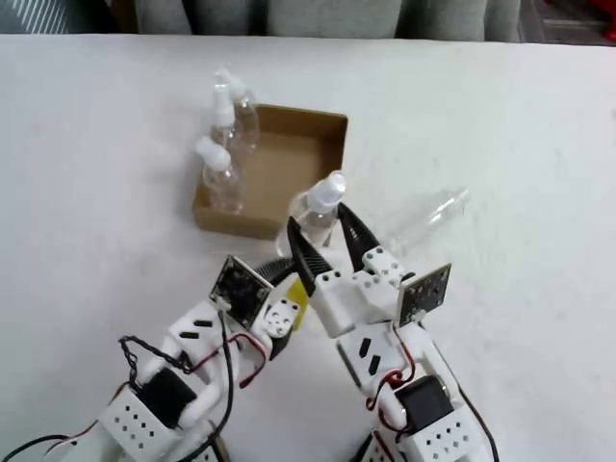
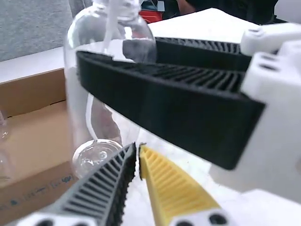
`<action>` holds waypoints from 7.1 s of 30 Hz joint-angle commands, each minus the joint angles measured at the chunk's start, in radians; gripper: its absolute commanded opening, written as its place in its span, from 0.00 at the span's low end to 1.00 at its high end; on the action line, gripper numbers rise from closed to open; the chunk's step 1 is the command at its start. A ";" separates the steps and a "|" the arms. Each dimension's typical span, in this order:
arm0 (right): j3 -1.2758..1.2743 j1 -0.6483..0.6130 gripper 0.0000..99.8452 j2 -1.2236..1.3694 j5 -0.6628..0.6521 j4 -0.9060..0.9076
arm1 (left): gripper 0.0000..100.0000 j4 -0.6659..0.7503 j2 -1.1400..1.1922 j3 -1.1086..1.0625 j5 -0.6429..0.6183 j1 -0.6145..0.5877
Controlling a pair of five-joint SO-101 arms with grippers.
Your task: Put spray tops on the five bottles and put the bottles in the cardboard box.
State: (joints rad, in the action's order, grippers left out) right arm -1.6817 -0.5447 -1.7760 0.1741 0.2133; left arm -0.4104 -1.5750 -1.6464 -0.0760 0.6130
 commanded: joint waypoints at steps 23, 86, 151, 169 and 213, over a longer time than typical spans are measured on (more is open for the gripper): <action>-0.002 0.113 0.02 -0.019 0.003 -0.223 | 0.02 -0.551 -0.015 0.104 0.180 -0.420; 1.306 0.271 0.02 2.319 -0.180 -0.961 | 0.02 -0.439 -0.013 -0.054 0.187 -0.579; 1.206 0.237 0.36 2.207 -0.180 -0.883 | 0.02 -0.439 -0.013 -0.054 0.187 -0.579; 1.211 0.211 0.37 2.207 -0.224 -0.883 | 0.02 -0.437 -0.013 -0.054 0.187 -0.579; 1.042 0.209 0.46 1.844 -0.158 -0.677 | 0.02 -0.419 -0.013 -0.054 0.187 -0.582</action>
State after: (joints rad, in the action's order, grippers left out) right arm -0.6137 -0.3268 0.1956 0.0084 -0.4680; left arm -0.8569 -1.5750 -1.7001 0.1036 0.0437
